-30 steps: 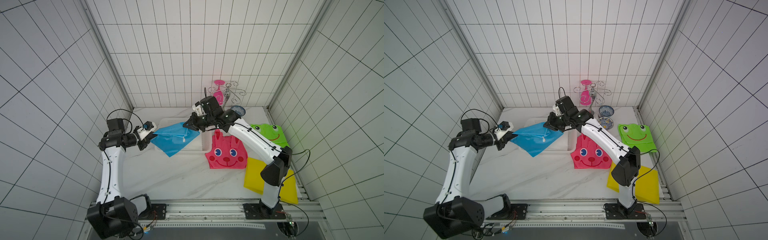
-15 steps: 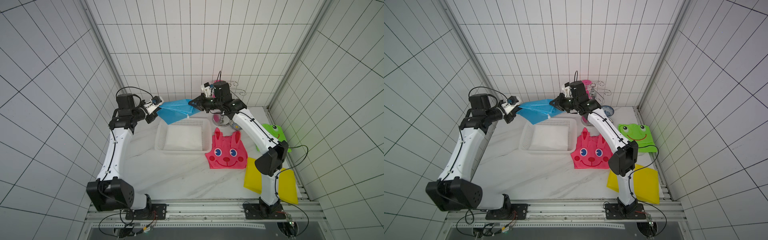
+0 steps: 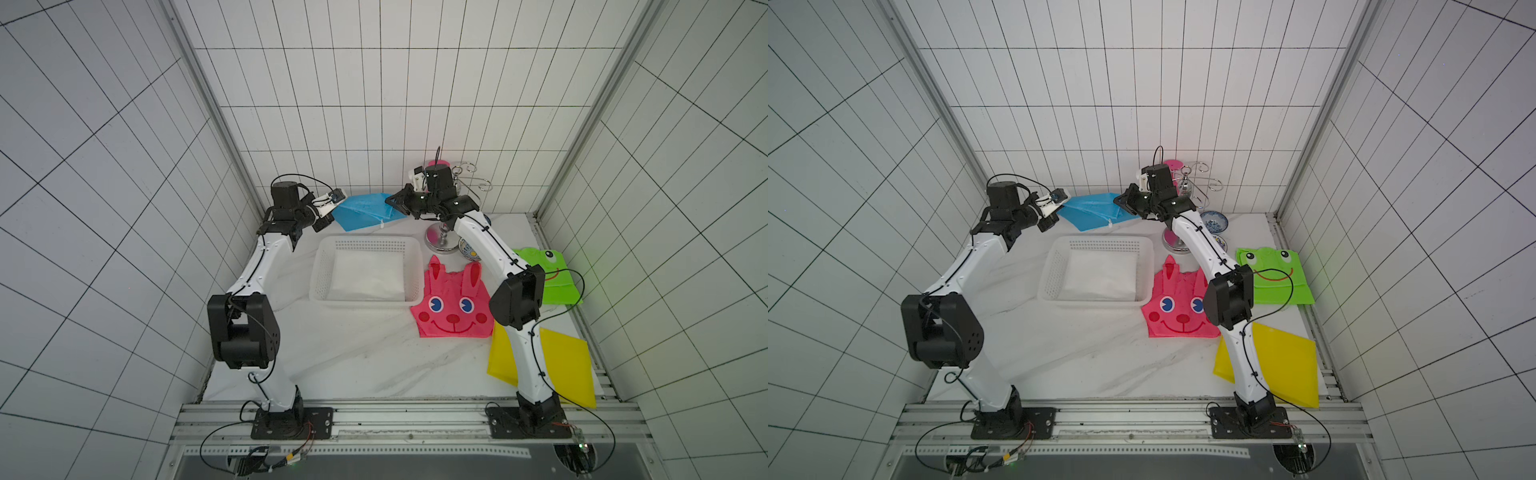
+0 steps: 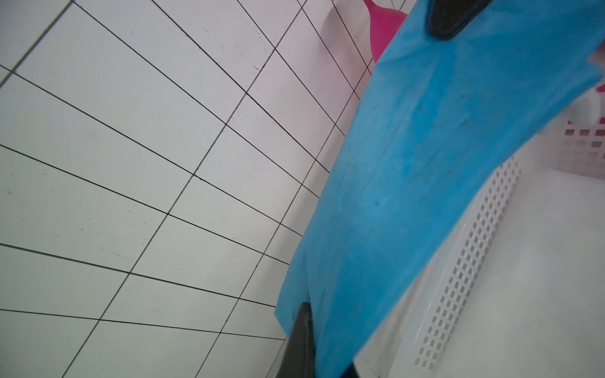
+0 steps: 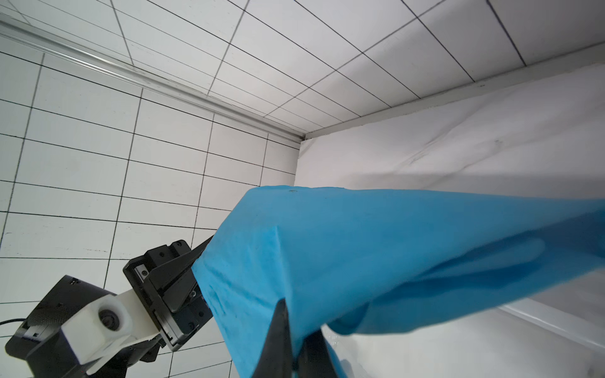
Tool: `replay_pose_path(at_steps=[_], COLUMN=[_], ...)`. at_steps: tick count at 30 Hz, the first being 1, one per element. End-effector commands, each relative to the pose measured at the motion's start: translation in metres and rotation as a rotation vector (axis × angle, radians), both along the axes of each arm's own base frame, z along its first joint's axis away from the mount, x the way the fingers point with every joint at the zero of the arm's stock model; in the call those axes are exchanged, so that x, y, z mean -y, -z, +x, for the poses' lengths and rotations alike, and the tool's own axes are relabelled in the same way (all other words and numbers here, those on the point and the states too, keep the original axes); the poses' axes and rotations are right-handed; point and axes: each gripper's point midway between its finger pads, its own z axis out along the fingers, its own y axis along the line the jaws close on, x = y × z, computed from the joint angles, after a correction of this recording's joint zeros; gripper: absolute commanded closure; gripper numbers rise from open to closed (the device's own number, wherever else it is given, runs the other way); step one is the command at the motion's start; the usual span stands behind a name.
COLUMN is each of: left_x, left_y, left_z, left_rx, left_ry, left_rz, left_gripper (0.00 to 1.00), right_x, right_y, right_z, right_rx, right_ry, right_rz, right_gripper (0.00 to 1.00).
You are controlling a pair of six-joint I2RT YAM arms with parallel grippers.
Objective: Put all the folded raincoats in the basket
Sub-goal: Place the raincoat in the basket.
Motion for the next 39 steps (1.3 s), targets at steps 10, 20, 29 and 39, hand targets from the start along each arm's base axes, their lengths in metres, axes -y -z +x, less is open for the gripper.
replay_pose_path(at_steps=[10,20,29,39], left_x=[-0.009,-0.004,-0.005,-0.008], left_y=[0.049,0.097,0.113,0.129], left_z=[-0.087,-0.118,-0.143,-0.162], left_rx=[-0.107,-0.202,-0.28,-0.307], left_ry=[0.066,0.061,0.041,0.013], left_rz=[0.129,0.205,0.185,0.187], left_gripper=[1.0,1.0,1.0,1.0], right_x=[0.049,0.06,0.055,0.06], right_y=[0.067,0.122,0.15,0.163], right_z=[-0.041,-0.08,-0.104,-0.123], right_rx=[-0.178,-0.337,-0.403,-0.413], right_ry=[0.036,0.005,-0.047,-0.072], right_rz=[-0.208,-0.29,-0.338,-0.403], right_gripper=[1.0,1.0,1.0,1.0])
